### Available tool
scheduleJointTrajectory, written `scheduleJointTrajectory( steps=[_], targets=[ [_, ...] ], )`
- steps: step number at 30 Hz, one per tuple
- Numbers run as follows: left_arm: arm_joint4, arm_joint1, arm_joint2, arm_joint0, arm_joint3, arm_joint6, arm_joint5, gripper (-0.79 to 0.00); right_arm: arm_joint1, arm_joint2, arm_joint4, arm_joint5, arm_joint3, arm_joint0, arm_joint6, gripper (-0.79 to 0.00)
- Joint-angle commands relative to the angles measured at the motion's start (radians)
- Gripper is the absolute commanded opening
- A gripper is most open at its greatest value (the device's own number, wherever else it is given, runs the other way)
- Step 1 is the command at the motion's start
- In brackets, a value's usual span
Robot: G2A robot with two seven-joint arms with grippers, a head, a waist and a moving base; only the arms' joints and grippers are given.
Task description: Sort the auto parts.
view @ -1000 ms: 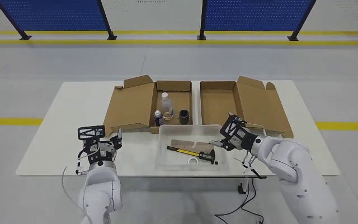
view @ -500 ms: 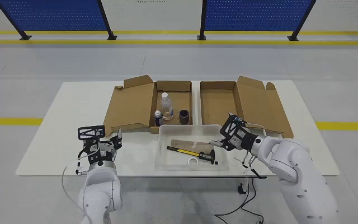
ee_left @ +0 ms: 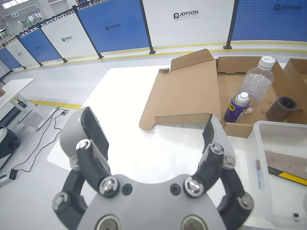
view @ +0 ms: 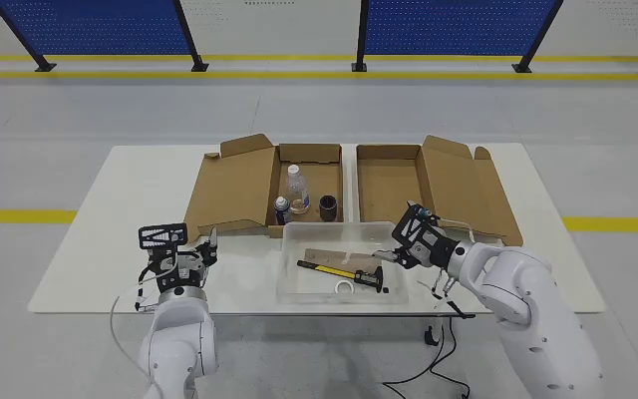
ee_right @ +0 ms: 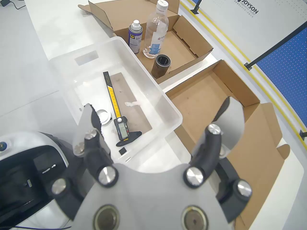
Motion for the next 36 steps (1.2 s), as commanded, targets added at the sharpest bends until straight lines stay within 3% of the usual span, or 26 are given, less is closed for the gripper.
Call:
scheduleJointTrajectory(
  steps=[1,16,22,29,36],
  targets=[
    [0.000,0.000,0.000,0.000,0.000,0.000,0.000,0.000,0.000,0.000,0.000,0.000,0.000,0.000,0.000,0.000],
    [0.000,0.000,0.000,0.000,0.000,0.000,0.000,0.000,0.000,0.000,0.000,0.000,0.000,0.000,0.000,0.000],
    [0.000,0.000,0.000,0.000,0.000,0.000,0.000,0.000,0.008,-0.002,0.015,-0.107,0.056,0.043,-0.010,0.000],
    [0.000,0.000,0.000,0.000,0.000,0.000,0.000,0.000,0.012,-0.044,0.101,-0.158,0.161,0.159,0.115,0.000],
    [0.000,0.000,0.000,0.000,0.000,0.000,0.000,0.000,-0.003,-0.194,0.218,-0.144,0.277,0.320,0.320,0.000]
  ],
)
